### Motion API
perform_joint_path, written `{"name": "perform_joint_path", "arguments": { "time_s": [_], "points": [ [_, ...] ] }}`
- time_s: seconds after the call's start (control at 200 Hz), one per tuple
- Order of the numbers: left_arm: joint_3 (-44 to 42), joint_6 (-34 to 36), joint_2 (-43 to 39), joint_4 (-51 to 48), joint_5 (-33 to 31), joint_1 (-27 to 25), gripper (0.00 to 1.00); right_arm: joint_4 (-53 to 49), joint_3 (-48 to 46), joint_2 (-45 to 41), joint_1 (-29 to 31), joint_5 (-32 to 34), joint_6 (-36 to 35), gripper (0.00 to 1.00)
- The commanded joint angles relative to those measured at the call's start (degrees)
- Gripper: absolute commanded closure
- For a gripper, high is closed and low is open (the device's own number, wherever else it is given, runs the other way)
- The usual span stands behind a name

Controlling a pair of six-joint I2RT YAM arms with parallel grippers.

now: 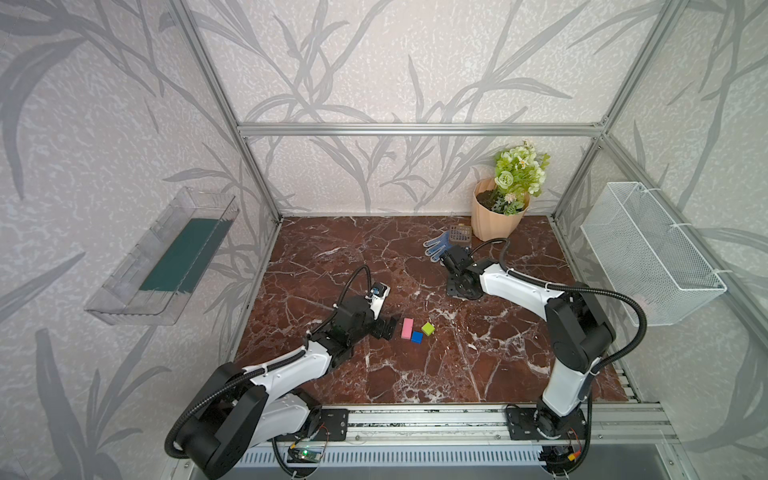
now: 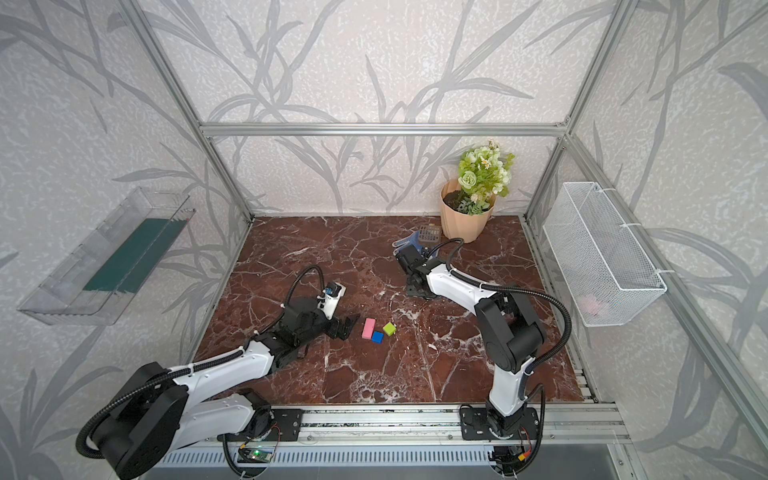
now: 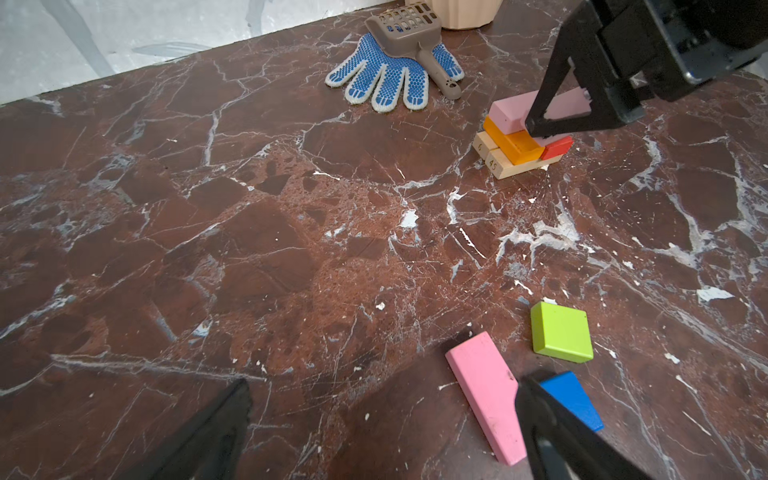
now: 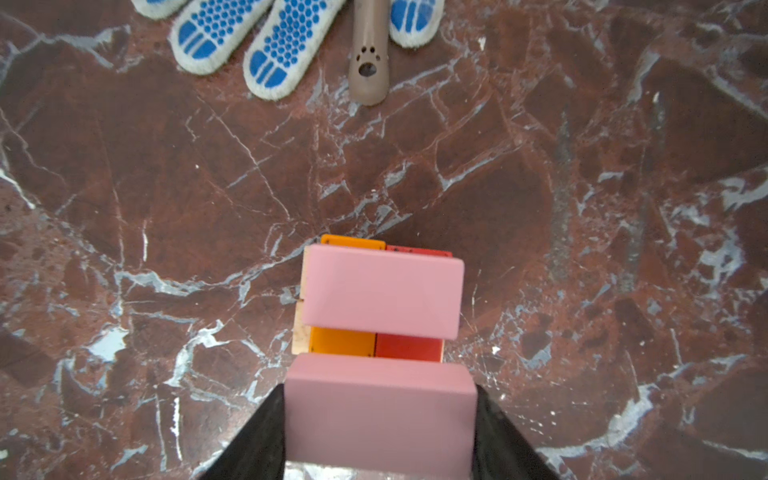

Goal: Build the wood block tower
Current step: 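Lower the second pink block onto the first pink block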

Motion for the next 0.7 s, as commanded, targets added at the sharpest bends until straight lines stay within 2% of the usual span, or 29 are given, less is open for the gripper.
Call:
{"name": "perform_joint_path", "arguments": {
  "time_s": [0.0, 0.37, 0.695],
  "points": [
    [1.52, 1.41, -0.49, -0.08, -0.64, -0.18, 0.01, 0.13, 1.32, 0.81, -0.23, 0.31, 1.22, 0.65],
    [1.98, 1.41, 0.26, -0.36, -0.92, -0.18, 0.01, 2.23, 0.50, 1.48, -0.76, -1.33, 3.46, 0.65],
    [1.51, 1.40, -0.46, -0.03, -1.08, -0.16, 0.01, 1.90, -0.06, 1.57, -1.26, -0.04, 4.45, 0.65]
  ]
}}
